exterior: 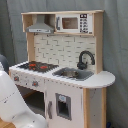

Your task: Play with the kitchen

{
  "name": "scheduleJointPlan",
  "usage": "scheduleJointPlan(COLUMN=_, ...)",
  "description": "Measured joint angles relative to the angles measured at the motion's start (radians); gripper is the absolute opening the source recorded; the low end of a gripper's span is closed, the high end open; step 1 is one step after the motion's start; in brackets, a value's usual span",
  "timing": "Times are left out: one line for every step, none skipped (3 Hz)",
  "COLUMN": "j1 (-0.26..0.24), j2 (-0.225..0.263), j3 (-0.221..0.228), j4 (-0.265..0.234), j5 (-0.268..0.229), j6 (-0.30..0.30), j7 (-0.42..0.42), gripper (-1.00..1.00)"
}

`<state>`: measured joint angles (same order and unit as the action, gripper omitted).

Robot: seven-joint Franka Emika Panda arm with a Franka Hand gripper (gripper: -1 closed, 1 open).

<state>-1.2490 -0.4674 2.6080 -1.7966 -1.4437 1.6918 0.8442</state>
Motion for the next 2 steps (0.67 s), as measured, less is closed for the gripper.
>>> scheduleJointPlan(j1=-0.010, j2=0.042, j3=-0.005, j4=-0.001, j5=0.013, j6=0.008, j7=-0.120, gripper=1.00)
scheduleJointPlan(j1=-0.021, j2=0.089, j3=-0.010, j4=-0.001, j5=0.023, j6=0.015, j7=-0.209, gripper=1.00)
